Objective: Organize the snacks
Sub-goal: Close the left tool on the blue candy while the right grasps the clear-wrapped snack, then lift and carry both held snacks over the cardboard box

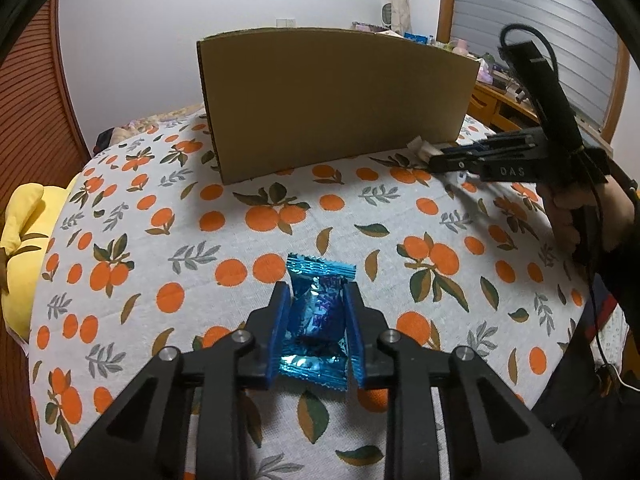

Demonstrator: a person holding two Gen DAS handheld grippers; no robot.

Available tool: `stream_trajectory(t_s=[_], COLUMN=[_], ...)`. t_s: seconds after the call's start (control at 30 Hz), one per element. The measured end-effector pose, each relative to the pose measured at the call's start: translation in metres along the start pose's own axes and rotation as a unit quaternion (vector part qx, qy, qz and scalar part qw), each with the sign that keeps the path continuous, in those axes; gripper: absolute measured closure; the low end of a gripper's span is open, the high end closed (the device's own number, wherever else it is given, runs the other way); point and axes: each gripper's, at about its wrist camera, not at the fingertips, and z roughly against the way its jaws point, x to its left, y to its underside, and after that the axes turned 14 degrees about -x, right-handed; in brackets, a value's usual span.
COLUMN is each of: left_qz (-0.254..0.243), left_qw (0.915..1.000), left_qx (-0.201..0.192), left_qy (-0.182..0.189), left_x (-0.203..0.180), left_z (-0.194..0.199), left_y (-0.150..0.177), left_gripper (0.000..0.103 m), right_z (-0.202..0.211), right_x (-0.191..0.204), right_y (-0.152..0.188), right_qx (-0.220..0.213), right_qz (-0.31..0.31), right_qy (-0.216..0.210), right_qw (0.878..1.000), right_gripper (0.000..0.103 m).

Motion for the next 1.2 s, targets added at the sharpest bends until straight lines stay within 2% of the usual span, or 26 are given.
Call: stream_trajectory(t_s=[0.57,1.2], left_qz=[0.001,-0.009], left_qw=[0.9998,0.9988], left_qx=[-0.016,-0.042], left_qy=[0.011,0.024], left_x=[-0.008,-0.026], left_z=[0.003,0.003], left_y=[-0.013,-0.04], left_gripper=[0.078,0.078], right_z=[0.048,0.077], right_x=[0.014,0.011], right_y=[0.02,0.03], right_qx=[-0.031,-0.054], right_qz=[-0.018,-0.026], right_qy=[-0.013,0.004], right_qw=[0.999,0.998], right_gripper=[0.082,0.082])
